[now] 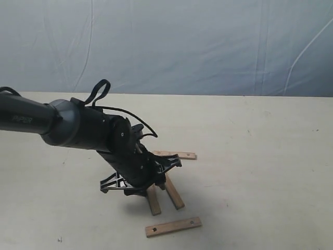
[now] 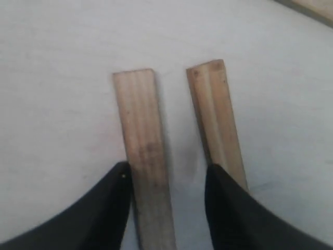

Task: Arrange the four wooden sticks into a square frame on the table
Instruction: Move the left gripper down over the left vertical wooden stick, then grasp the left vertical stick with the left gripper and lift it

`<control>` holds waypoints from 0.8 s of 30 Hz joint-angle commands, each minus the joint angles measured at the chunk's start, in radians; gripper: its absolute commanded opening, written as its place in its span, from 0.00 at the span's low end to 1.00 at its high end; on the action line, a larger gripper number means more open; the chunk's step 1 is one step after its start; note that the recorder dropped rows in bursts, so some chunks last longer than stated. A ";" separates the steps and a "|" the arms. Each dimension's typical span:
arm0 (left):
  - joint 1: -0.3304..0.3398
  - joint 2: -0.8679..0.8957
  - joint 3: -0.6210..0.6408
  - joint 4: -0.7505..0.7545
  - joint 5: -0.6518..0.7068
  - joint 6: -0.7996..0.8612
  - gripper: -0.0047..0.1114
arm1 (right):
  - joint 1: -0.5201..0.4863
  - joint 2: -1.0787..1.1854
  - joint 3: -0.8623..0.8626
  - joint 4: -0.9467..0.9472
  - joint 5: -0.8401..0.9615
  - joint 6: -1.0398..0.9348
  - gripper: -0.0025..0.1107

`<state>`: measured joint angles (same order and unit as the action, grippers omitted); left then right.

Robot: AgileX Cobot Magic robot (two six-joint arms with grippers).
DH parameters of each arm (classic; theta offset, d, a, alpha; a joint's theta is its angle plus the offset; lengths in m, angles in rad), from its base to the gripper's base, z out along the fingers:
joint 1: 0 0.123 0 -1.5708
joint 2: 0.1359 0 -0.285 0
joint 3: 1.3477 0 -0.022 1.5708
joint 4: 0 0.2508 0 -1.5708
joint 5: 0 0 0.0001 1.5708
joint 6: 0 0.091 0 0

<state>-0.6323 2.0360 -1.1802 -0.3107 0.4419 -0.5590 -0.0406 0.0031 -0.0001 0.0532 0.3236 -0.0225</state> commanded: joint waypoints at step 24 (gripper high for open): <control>-0.031 0.057 -0.167 0.294 0.294 -0.137 0.30 | -0.006 -0.003 0.000 0.003 -0.011 -0.003 0.01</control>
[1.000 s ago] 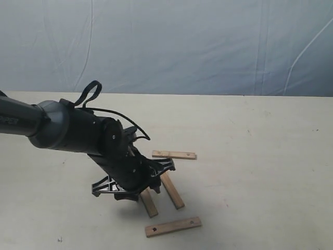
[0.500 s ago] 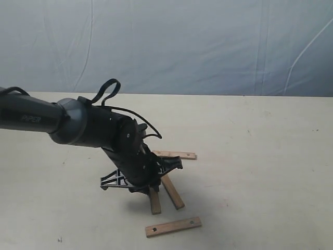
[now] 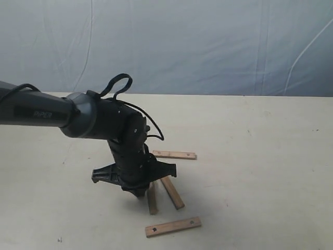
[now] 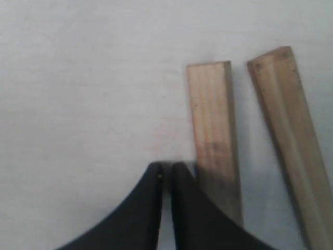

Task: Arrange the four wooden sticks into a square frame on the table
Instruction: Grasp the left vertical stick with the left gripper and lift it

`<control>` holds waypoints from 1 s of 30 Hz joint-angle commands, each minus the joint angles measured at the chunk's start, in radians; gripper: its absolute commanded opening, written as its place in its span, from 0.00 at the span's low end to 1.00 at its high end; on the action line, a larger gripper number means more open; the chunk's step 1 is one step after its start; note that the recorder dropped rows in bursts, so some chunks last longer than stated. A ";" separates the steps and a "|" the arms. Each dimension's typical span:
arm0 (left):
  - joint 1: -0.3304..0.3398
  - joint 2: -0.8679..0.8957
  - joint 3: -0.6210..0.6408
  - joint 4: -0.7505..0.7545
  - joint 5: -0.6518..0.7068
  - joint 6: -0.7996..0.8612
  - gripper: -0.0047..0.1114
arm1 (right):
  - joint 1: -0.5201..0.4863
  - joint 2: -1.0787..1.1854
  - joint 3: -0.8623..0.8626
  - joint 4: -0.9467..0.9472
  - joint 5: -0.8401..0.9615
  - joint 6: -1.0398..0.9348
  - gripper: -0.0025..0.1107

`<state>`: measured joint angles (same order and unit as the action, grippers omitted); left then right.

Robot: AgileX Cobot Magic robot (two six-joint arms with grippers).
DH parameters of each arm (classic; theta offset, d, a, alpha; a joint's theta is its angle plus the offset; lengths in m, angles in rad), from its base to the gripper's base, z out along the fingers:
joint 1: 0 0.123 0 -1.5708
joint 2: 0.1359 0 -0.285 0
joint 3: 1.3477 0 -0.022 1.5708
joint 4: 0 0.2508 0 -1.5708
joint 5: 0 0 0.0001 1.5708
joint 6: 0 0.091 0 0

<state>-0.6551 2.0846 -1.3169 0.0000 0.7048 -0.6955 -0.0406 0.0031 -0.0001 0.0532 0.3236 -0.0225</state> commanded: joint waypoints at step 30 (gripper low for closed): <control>-0.086 0.074 -0.057 0.100 -0.023 -0.220 0.27 | -0.006 -0.003 0.000 0.006 -0.011 -0.003 0.01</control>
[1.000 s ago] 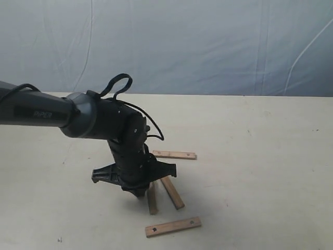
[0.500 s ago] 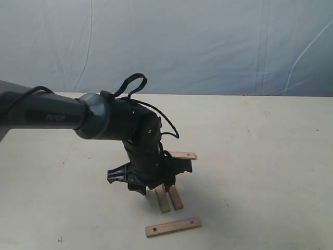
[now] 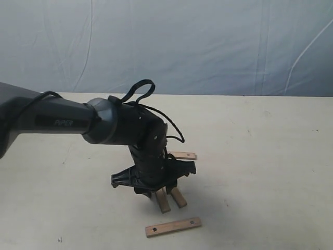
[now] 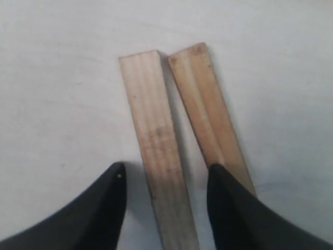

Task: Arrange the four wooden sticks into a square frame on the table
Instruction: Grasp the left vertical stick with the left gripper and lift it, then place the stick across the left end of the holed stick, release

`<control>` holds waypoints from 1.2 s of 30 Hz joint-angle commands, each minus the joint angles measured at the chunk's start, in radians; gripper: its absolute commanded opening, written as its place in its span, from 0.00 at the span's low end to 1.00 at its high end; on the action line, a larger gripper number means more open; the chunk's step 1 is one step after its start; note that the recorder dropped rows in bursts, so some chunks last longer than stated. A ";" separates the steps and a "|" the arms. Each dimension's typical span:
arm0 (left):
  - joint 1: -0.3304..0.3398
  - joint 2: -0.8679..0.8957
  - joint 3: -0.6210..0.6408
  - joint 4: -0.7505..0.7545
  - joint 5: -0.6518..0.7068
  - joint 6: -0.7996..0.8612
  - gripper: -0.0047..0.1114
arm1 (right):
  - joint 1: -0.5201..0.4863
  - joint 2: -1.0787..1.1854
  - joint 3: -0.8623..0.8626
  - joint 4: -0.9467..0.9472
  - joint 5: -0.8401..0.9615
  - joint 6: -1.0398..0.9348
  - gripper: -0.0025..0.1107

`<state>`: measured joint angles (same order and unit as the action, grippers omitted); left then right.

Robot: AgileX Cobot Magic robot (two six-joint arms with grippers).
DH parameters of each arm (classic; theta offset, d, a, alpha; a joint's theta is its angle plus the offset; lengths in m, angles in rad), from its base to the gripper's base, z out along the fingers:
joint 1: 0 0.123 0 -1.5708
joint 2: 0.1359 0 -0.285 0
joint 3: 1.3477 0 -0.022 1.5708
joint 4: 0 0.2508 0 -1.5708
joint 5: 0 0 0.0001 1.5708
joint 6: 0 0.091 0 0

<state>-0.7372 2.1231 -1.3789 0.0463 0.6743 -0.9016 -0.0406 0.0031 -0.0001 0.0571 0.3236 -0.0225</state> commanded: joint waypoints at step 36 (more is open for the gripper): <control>0.099 0.071 -0.213 0.016 0.063 0.314 0.04 | -0.006 -0.003 0.000 0.002 -0.011 -0.003 0.01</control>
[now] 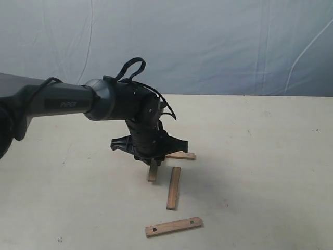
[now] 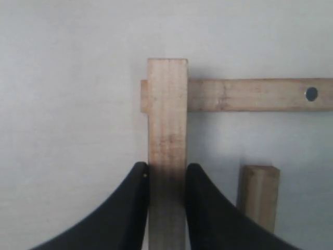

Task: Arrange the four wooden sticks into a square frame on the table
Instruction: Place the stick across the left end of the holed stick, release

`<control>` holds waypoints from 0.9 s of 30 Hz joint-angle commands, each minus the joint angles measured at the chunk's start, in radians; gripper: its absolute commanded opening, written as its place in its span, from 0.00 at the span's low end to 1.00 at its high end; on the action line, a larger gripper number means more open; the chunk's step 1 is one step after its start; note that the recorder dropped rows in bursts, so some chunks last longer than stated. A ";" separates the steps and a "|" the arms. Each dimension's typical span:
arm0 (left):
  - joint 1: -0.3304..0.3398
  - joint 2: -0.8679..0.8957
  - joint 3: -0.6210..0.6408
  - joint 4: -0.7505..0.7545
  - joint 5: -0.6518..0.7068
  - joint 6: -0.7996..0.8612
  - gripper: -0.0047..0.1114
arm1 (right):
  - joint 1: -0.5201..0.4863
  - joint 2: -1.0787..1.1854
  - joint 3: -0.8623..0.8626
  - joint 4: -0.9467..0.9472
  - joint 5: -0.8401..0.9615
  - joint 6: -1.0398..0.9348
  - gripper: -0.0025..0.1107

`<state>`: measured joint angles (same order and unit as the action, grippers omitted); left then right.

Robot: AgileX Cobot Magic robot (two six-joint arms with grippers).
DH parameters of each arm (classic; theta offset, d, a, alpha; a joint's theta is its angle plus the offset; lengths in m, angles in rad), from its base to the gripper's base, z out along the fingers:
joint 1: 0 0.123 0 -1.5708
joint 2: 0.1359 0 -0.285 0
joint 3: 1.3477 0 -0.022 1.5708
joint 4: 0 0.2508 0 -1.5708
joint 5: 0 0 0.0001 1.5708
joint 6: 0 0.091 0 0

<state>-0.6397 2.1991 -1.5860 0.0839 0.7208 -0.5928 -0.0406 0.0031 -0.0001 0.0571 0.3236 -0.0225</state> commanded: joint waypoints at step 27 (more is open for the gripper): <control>0.146 -0.005 -0.006 -0.003 0.002 0.070 0.04 | -0.006 -0.003 0.000 0.002 -0.011 -0.003 0.01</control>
<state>-0.5130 2.1991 -1.5860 0.0837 0.7393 -0.5399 -0.0406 0.0031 -0.0001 0.0571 0.3236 -0.0225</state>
